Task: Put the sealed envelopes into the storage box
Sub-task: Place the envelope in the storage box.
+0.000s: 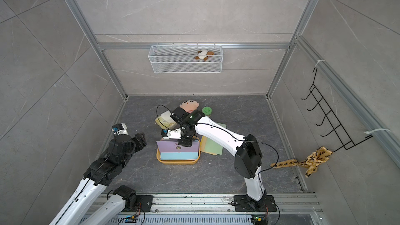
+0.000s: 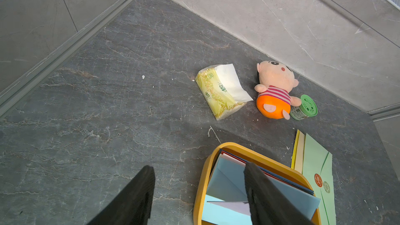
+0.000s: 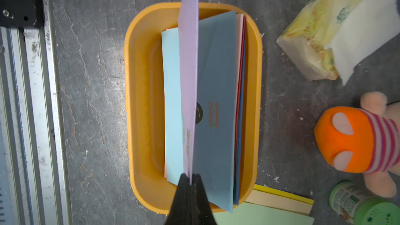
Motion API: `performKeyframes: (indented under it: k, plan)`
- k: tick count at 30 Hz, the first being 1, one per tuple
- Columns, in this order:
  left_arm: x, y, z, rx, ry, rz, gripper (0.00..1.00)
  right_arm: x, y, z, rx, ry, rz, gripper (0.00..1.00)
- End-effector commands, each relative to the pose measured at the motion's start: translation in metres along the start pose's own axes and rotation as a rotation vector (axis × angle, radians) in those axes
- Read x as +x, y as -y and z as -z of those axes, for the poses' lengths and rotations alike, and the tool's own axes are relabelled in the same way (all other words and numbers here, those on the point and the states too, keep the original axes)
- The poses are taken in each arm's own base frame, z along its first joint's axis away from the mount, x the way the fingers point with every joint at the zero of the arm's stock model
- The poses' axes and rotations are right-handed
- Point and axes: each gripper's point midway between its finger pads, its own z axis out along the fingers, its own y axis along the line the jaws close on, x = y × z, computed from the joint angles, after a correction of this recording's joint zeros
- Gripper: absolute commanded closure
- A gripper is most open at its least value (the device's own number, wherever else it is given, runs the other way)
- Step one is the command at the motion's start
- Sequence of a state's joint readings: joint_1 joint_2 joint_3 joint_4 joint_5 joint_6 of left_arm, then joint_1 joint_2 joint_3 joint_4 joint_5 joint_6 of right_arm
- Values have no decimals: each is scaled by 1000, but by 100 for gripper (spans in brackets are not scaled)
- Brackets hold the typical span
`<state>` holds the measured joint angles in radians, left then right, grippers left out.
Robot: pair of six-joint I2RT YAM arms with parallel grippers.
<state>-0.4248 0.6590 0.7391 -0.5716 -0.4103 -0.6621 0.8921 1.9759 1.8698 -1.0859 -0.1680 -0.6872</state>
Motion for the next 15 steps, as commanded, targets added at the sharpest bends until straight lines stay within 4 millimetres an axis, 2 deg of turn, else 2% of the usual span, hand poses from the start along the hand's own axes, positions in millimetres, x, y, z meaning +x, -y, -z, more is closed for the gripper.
performKeyframes:
  k: [1, 6, 9, 12, 15]
  plan:
    - [0, -2, 0, -9, 10, 6, 30, 1, -8, 1, -41, -23, 29, 100]
    - [0, -1, 0, 0, 8, 8, 29, 1, -7, -13, -56, -26, -6, 100]
    - [1, -1, -1, 1, 2, 4, 29, -1, -9, -21, -72, -24, -37, 93]
    - [1, -1, -1, 2, 3, 5, 29, 0, -7, -25, -69, -30, -49, 91]
    - [1, -1, -1, 3, 2, 6, 29, 0, -7, -26, -68, -29, -56, 76]
